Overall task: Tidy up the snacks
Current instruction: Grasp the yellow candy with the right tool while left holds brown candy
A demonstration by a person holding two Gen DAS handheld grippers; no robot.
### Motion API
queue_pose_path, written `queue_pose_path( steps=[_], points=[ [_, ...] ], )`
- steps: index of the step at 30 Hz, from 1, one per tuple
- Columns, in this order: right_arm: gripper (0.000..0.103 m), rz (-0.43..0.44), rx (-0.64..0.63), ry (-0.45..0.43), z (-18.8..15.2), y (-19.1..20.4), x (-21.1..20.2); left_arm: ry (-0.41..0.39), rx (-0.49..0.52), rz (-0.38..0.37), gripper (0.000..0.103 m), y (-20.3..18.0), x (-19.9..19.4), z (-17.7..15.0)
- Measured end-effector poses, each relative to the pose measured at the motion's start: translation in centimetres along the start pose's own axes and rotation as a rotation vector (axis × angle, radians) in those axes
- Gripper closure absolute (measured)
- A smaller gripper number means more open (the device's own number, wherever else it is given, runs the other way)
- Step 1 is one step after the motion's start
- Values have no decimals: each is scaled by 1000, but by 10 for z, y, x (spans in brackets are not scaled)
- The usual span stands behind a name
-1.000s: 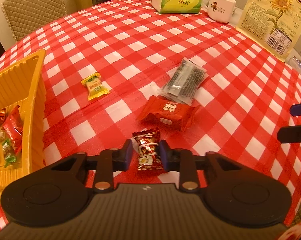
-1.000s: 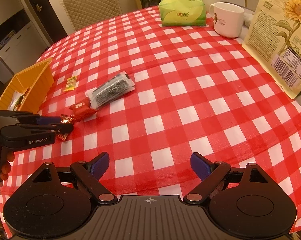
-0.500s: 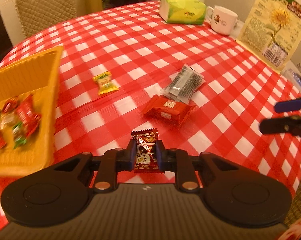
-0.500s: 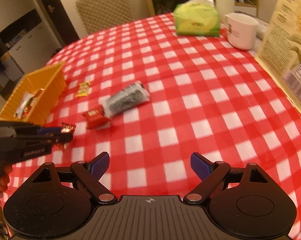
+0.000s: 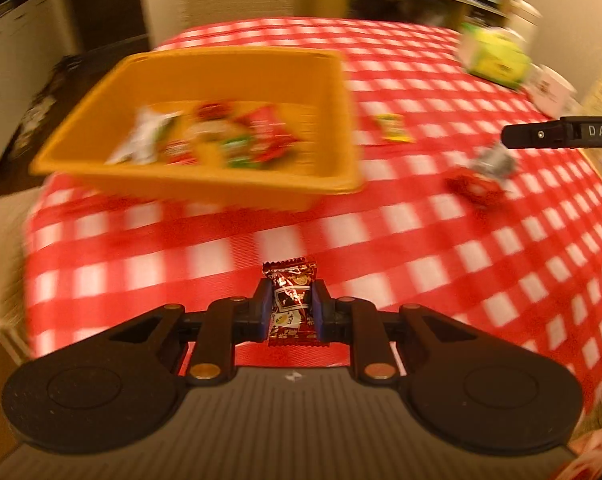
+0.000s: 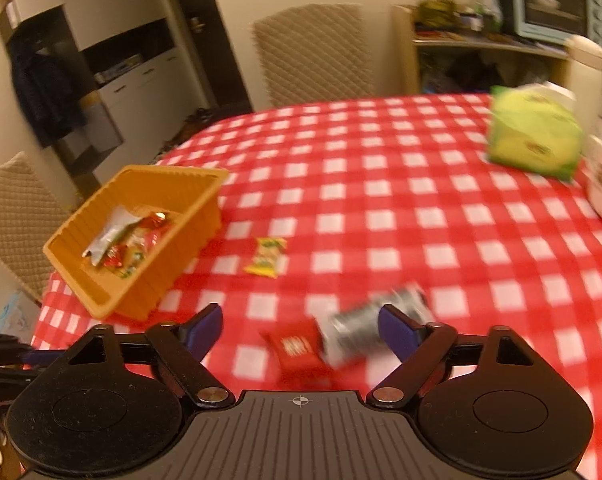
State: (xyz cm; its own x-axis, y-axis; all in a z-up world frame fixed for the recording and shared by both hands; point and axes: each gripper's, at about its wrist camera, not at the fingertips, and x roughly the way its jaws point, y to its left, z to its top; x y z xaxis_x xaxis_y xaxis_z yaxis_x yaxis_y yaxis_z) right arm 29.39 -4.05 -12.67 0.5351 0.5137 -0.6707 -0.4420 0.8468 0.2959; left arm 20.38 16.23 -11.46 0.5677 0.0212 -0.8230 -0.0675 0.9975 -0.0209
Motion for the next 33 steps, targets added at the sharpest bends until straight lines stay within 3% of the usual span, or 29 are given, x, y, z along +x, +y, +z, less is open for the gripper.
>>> queue_pose_path(
  steps=[11, 20, 33],
  points=[
    [56, 25, -64, 61, 22, 24, 83, -45, -152, 158, 84, 77, -19, -4],
    [66, -35, -60, 80, 35, 30, 126, -47, -175, 176, 84, 97, -20, -4],
    [75, -107, -107, 87, 32, 43, 144, -47, -186, 177, 84, 110, -20, -6]
  ],
)
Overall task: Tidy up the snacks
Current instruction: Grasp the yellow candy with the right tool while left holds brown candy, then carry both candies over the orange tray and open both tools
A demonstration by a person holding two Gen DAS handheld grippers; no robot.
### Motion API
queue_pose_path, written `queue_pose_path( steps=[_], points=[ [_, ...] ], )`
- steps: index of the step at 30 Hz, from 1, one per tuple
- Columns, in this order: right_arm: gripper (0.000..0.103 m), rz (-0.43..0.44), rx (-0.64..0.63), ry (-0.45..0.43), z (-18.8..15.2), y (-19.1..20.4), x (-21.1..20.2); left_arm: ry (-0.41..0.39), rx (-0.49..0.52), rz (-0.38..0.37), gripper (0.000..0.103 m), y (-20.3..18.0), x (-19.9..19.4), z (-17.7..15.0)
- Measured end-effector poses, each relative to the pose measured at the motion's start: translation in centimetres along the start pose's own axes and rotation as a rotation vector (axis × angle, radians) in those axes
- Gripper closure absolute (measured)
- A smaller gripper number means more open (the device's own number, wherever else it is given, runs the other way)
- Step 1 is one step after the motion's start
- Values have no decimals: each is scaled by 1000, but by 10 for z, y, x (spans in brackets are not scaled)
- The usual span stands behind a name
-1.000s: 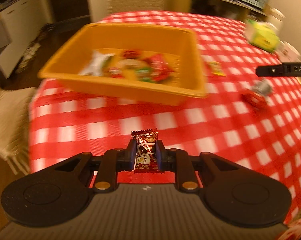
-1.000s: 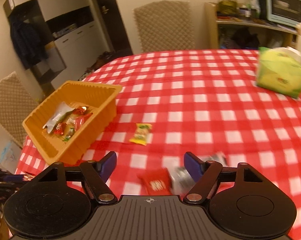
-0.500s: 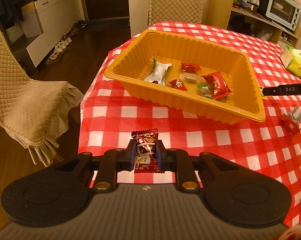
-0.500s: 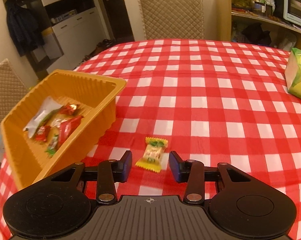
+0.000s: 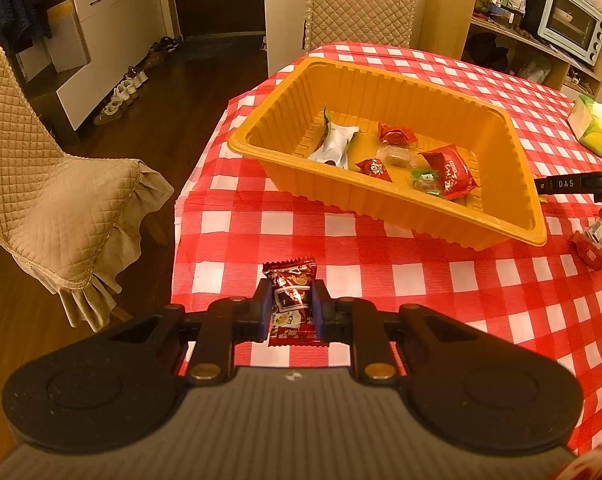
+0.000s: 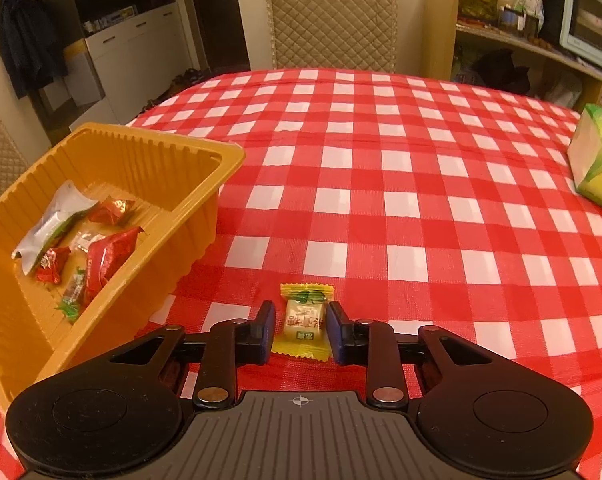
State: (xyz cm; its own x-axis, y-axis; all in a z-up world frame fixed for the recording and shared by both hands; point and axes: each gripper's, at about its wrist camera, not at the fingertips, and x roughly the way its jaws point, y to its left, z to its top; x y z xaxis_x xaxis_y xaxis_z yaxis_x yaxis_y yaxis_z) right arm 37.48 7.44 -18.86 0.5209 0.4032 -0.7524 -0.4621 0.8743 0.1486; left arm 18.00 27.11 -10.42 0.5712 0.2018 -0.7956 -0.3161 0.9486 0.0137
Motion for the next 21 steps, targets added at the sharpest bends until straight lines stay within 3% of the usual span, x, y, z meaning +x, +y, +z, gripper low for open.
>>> queue_pose_path(
  steps=[10, 21],
  points=[
    [82, -25, -65, 2, -3, 7, 1, -6, 2, -4, 84, 3, -2, -2],
    [82, 39, 60, -8, 1, -1, -41, -33, 7, 3, 84, 8, -13, 3]
  ],
)
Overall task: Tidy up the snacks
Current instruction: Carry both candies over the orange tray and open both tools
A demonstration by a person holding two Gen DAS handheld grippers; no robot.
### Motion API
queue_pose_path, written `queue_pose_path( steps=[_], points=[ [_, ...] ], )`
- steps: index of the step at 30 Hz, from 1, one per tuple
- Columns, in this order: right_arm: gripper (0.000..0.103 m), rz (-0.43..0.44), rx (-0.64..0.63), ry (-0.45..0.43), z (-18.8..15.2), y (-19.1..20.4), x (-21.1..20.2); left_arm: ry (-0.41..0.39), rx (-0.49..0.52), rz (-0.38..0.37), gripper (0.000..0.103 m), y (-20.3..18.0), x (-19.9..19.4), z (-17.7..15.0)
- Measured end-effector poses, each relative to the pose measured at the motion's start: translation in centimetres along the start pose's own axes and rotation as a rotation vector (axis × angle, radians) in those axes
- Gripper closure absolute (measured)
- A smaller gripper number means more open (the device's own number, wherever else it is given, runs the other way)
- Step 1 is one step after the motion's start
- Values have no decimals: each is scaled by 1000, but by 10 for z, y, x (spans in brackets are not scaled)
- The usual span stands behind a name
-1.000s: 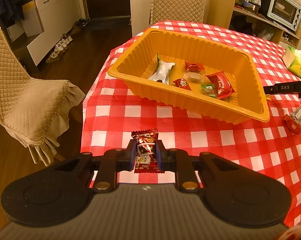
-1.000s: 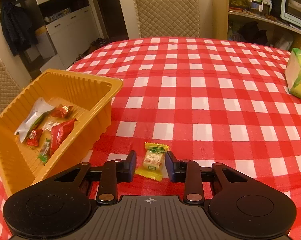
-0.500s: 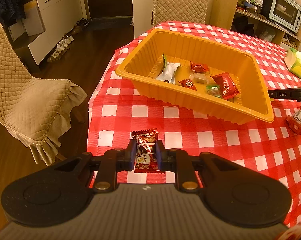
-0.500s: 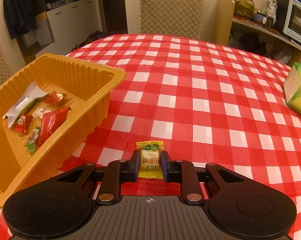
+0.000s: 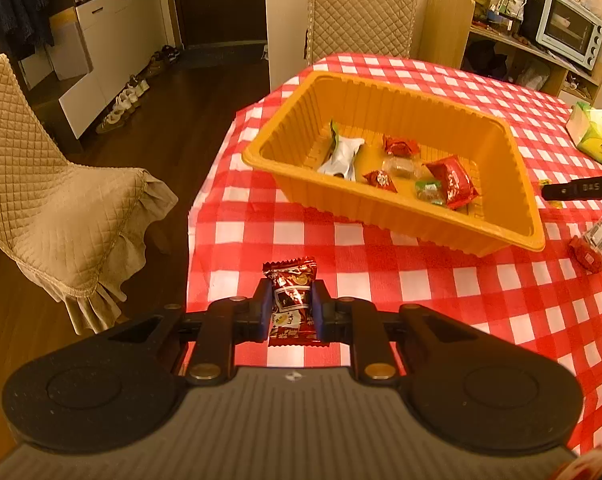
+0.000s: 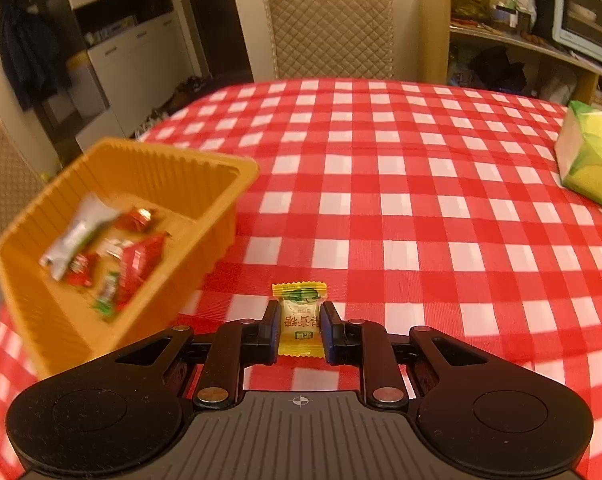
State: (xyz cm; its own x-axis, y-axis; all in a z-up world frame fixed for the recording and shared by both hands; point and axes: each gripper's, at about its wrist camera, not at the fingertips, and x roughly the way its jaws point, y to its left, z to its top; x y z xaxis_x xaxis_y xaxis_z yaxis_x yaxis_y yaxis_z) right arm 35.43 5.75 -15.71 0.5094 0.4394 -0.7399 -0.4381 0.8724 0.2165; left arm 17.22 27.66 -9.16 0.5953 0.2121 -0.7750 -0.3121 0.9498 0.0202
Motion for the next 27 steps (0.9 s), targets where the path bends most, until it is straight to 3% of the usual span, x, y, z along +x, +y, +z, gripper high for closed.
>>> queue_pose_path(
  steps=[7, 14, 19, 27],
  points=[
    [82, 59, 30, -51, 9, 8, -43, -52, 36, -11, 84, 0, -11, 19],
    [82, 132, 31, -98, 30, 31, -65, -125, 108, -40, 84, -11, -9, 58],
    [82, 152, 11, -112, 45, 48, -62, -171, 153, -77, 84, -26, 1, 89],
    [82, 167, -24, -111, 71, 68, -36, -179, 201, -132, 84, -47, 29, 131]
  ],
)
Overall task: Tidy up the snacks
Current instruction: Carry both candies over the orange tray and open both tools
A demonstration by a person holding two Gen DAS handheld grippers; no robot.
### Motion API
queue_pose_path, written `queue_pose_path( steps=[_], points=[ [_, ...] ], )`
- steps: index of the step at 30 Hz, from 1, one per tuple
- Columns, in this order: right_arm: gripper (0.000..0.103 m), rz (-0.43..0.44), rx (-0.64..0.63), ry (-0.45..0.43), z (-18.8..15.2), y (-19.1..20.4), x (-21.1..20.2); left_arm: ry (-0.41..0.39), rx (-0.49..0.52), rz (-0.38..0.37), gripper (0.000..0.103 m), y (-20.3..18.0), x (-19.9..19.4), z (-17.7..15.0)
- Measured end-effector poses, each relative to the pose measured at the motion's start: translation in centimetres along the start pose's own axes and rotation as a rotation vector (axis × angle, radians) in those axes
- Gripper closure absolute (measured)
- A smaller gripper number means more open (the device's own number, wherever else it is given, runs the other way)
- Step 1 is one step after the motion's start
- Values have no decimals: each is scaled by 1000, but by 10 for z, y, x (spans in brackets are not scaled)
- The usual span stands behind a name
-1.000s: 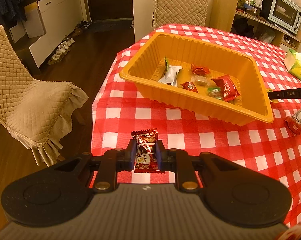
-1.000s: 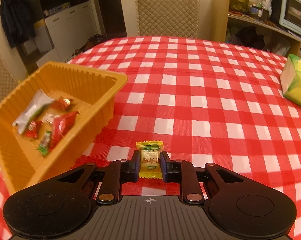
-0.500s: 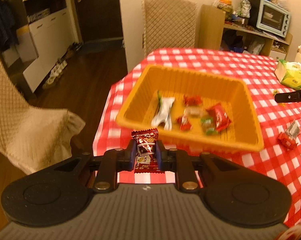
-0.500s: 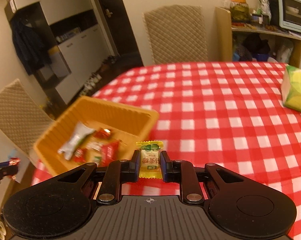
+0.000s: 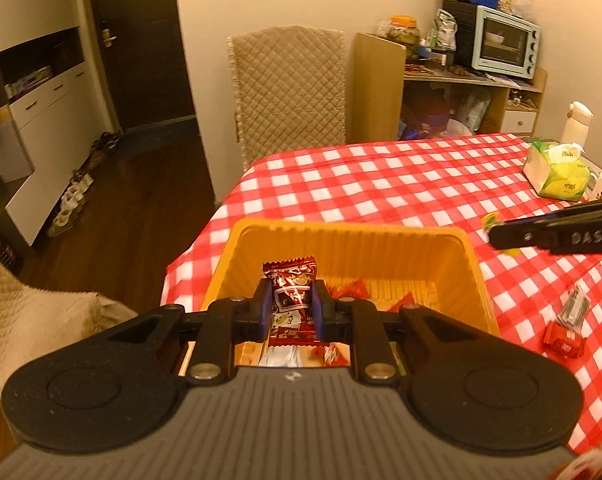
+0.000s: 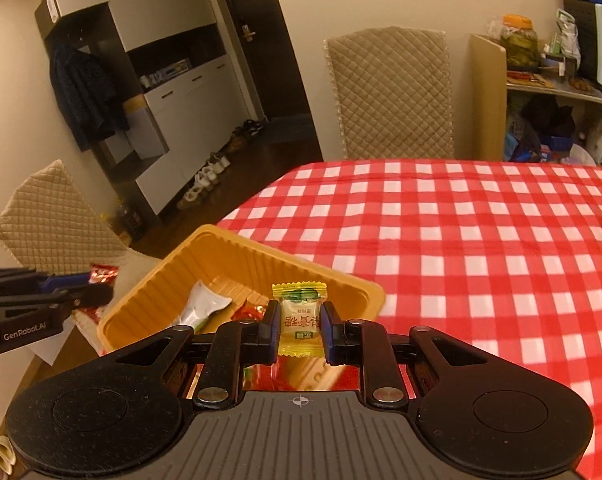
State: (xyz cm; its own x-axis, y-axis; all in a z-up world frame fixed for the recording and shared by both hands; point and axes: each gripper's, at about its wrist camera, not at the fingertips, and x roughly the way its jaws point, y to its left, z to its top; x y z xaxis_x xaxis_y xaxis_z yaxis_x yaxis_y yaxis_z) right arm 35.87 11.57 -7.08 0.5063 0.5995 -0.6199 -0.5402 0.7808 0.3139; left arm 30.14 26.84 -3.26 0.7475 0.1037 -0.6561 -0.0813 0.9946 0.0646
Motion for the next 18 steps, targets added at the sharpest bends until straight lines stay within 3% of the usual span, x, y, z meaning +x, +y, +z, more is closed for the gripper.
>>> queue_pose_path(
  steps=[6, 18],
  points=[
    [82, -13, 35, 44, 5, 0, 35, 18, 23, -21, 84, -4, 27, 14],
    [82, -55, 50, 120, -4, -5, 81, 82, 30, -48, 84, -1, 61, 9]
  ],
)
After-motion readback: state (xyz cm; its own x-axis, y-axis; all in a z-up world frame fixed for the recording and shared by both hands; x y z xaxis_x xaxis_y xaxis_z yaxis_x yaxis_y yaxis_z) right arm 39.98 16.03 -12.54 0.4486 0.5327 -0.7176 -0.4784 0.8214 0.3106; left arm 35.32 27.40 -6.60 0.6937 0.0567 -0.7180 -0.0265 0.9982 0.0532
